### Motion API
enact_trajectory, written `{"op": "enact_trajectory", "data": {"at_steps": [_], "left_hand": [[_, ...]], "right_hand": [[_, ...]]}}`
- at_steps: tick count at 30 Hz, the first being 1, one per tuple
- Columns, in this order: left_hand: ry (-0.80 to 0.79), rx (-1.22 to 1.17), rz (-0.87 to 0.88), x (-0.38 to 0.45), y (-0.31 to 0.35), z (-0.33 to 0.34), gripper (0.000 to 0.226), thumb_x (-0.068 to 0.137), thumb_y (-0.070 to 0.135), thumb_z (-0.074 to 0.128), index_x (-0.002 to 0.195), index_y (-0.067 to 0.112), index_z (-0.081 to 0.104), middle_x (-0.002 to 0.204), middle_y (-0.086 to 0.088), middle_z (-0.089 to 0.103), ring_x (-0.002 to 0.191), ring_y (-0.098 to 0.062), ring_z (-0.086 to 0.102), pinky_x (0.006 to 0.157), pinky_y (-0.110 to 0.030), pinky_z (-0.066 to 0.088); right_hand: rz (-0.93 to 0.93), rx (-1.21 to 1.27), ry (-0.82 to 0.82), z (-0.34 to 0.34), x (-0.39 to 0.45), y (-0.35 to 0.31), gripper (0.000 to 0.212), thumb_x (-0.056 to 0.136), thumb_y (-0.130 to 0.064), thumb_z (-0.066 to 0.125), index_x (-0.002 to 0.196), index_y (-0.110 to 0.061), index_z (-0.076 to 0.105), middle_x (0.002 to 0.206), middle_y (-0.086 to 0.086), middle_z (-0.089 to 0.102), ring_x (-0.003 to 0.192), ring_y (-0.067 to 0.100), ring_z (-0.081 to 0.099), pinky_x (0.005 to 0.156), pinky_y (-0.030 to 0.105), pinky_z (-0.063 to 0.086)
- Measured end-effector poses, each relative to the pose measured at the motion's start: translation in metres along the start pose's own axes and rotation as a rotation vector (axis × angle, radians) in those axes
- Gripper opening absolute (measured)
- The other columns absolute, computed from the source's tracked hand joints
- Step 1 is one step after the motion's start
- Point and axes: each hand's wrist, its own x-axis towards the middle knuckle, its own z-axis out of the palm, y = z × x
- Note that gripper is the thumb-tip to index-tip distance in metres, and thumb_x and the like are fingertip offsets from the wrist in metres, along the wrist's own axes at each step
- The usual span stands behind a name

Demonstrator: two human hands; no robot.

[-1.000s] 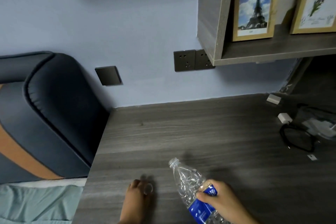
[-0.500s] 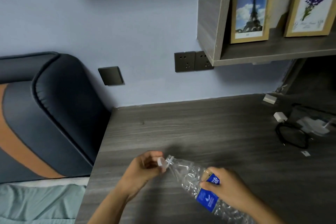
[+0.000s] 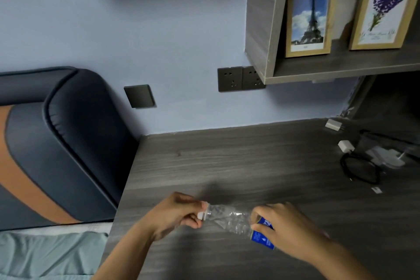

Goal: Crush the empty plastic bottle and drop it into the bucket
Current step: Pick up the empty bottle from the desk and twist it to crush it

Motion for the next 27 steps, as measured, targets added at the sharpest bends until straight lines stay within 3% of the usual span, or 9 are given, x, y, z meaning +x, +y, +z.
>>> {"op": "enact_trajectory", "data": {"at_steps": [5,8,13,15,17,20,24,27], "left_hand": [[0.024,0.021,0.045,-0.003,-0.003,0.000,0.019,0.083,0.005,0.062,0.091,-0.011,0.067,0.078,-0.014,0.064,0.069,-0.015,0.062,0.067,-0.019,0.055],[0.061,0.116,0.154,-0.009,-0.005,0.002,0.023,0.077,-0.005,0.065,0.099,0.001,0.068,0.093,-0.014,0.066,0.085,-0.015,0.063,0.078,-0.019,0.053],[0.077,0.105,0.196,-0.014,-0.008,0.009,0.040,0.074,-0.012,0.065,0.107,0.011,0.063,0.103,-0.011,0.065,0.098,-0.017,0.061,0.082,-0.017,0.052],[0.075,0.072,0.150,-0.015,-0.006,0.011,0.031,0.080,-0.002,0.065,0.109,0.007,0.062,0.100,-0.008,0.065,0.093,-0.015,0.062,0.079,-0.016,0.053],[0.072,0.080,0.104,-0.016,-0.002,0.014,0.015,0.085,0.006,0.061,0.098,0.000,0.064,0.085,-0.011,0.062,0.074,-0.012,0.061,0.068,-0.015,0.054],[0.097,0.085,0.114,-0.014,-0.001,0.015,0.020,0.085,0.004,0.059,0.097,-0.010,0.065,0.072,-0.009,0.059,0.059,-0.007,0.057,0.065,-0.017,0.051],[0.068,0.127,0.202,-0.018,-0.003,0.016,0.020,0.082,0.001,0.061,0.100,-0.007,0.067,0.073,-0.006,0.063,0.072,-0.013,0.057,0.073,-0.018,0.050],[0.054,0.157,0.253,-0.021,-0.003,0.013,0.022,0.079,0.003,0.065,0.100,0.006,0.070,0.086,-0.006,0.070,0.080,-0.011,0.063,0.076,-0.015,0.052]], "right_hand": [[0.004,0.006,0.022,0.001,-0.003,-0.001,0.022,0.086,-0.043,0.054,0.094,-0.025,0.063,0.099,-0.010,0.072,0.090,0.007,0.064,0.079,0.027,0.049],[0.044,0.041,-0.006,0.003,-0.004,-0.001,0.024,0.084,-0.046,0.056,0.095,-0.026,0.063,0.097,-0.009,0.073,0.086,0.004,0.064,0.075,0.022,0.048],[0.083,0.084,-0.015,0.003,-0.007,0.001,0.021,0.083,-0.045,0.058,0.092,-0.026,0.064,0.090,-0.009,0.072,0.080,0.003,0.063,0.062,0.011,0.040],[0.094,0.098,-0.002,0.003,-0.009,0.001,0.020,0.083,-0.044,0.059,0.091,-0.027,0.063,0.088,-0.012,0.070,0.081,0.003,0.063,0.064,0.013,0.043],[0.098,0.095,-0.006,0.002,-0.010,0.000,0.021,0.083,-0.045,0.058,0.092,-0.026,0.062,0.092,-0.010,0.072,0.083,0.005,0.064,0.073,0.021,0.050],[0.090,0.106,-0.016,0.002,-0.012,0.000,0.022,0.083,-0.047,0.057,0.091,-0.026,0.062,0.092,-0.007,0.073,0.083,0.005,0.065,0.076,0.025,0.052],[0.102,0.250,-0.061,-0.002,-0.014,0.002,0.006,0.079,-0.039,0.064,0.073,-0.037,0.062,0.087,-0.002,0.074,0.079,0.009,0.067,0.079,0.032,0.055],[0.097,0.360,-0.087,-0.007,-0.016,0.002,0.018,0.076,-0.033,0.068,0.063,-0.041,0.060,0.083,0.002,0.074,0.077,0.017,0.068,0.077,0.036,0.054]]}}
